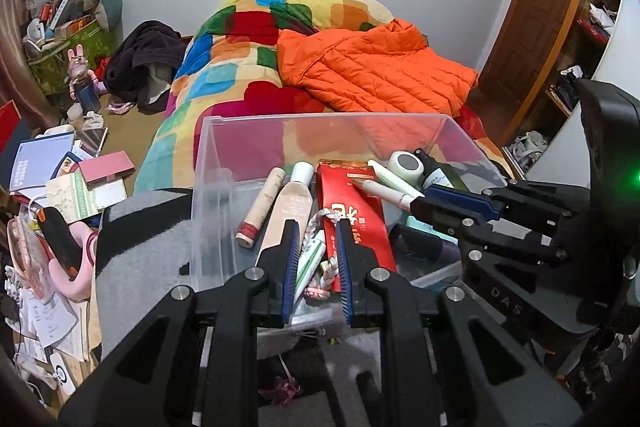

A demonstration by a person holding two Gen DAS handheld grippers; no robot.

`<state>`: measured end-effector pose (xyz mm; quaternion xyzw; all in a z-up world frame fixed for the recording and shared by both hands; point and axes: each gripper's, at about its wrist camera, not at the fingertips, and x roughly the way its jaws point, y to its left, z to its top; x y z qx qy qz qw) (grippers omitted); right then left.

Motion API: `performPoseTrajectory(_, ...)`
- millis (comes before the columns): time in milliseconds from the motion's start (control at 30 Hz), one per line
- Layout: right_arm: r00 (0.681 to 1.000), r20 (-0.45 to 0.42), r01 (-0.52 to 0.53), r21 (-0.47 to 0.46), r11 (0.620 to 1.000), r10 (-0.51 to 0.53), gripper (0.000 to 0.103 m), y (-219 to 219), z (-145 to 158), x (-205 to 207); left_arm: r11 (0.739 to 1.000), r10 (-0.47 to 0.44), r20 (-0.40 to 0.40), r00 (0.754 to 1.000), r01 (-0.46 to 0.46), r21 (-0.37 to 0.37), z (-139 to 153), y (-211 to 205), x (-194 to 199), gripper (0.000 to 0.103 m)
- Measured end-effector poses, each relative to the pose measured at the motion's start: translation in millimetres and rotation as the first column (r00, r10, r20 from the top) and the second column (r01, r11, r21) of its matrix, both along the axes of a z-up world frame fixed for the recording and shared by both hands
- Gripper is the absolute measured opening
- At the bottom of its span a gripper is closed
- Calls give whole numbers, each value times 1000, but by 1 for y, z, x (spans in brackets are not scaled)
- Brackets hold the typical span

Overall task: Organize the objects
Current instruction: 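Carry the toothpaste tube and white pen into the box and open both tools, then grasp the pink keychain charm with left tool while right tool grasps the blue tape roll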

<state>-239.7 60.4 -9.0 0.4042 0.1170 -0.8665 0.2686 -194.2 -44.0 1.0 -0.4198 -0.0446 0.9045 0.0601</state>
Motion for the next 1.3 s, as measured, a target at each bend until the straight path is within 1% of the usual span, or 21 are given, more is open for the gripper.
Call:
performPoseTrajectory(67,1000,0,-8,-5,1000,8,15,1,3,3,1000,-7,-1,1000,7,1,2,0,3,20)
performPoseTrajectory(100,1000,-4,-10,-8,1000,10,18,2,6,5,1000,-10,-5,1000,10,2,3,0,6,24)
performPoseTrajectory(133,1000,-11,-11,-7,1000,10,23,3,8,8,1000,-12,-10,1000,12,3,5,0,9,30)
performPoseTrajectory(167,1000,-20,-12,-6,1000,12,25,4,11,11,1000,-13,-18,1000,13,3,7,0,12,33)
performPoseTrajectory(233,999,-43,-15,-6,1000,15,34,6,16,18,1000,-15,-40,999,15,1,13,0,19,45)
performPoseTrajectory(267,998,-54,-16,-6,1000,16,36,7,19,21,1000,-15,-51,999,15,-2,15,0,23,48)
performPoseTrajectory(333,997,-77,-18,-5,1000,18,42,10,24,29,1000,-16,-70,997,15,-12,21,-1,31,58)
performPoseTrajectory(433,995,-98,-10,-22,1000,8,51,18,31,40,1000,-11,-96,995,8,-25,28,-3,45,72)
performPoseTrajectory(533,995,-97,-7,-55,998,1,55,29,37,48,999,-5,-105,995,0,-41,30,-7,56,73)
performPoseTrajectory(667,997,-78,-22,-84,996,16,60,41,36,61,999,8,-86,996,-12,-46,24,-15,67,74)
performPoseTrajectory(733,998,-66,-22,-86,996,16,61,46,31,67,999,18,-67,998,-21,-42,16,-20,74,83)
performPoseTrajectory(767,998,-56,-21,-88,996,17,61,47,28,69,999,24,-59,998,-27,-41,13,-22,76,84)
performPoseTrajectory(833,999,-35,-20,-88,996,17,61,50,19,73,998,32,-31,999,-34,-49,1,-26,81,85)
performPoseTrajectory(1000,1000,0,-17,-53,998,17,61,51,-5,81,996,41,45,998,-38,-75,-28,-30,86,85)
performPoseTrajectory(1067,1000,18,-17,-42,999,18,61,48,-14,81,996,33,74,997,-26,-87,-39,-29,85,85)
performPoseTrajectory(1133,999,35,-17,-33,999,18,61,46,-21,80,997,21,102,995,-13,-81,-47,-27,84,83)
performPoseTrajectory(1167,999,43,-19,-25,999,20,61,44,-25,79,997,18,109,994,-9,-82,-50,-26,84,81)
performPoseTrajectory(1233,999,44,-18,-9,1000,19,61,41,-30,77,995,11,123,992,1,-96,-54,-23,81,68)
performPoseTrajectory(1267,999,40,-14,4,1000,13,61,38,-33,75,995,6,131,991,7,-102,-57,-21,80,65)
performPoseTrajectory(1300,999,38,-12,12,1000,12,61,36,-35,75,995,1,138,990,14,-101,-59,-19,79,59)
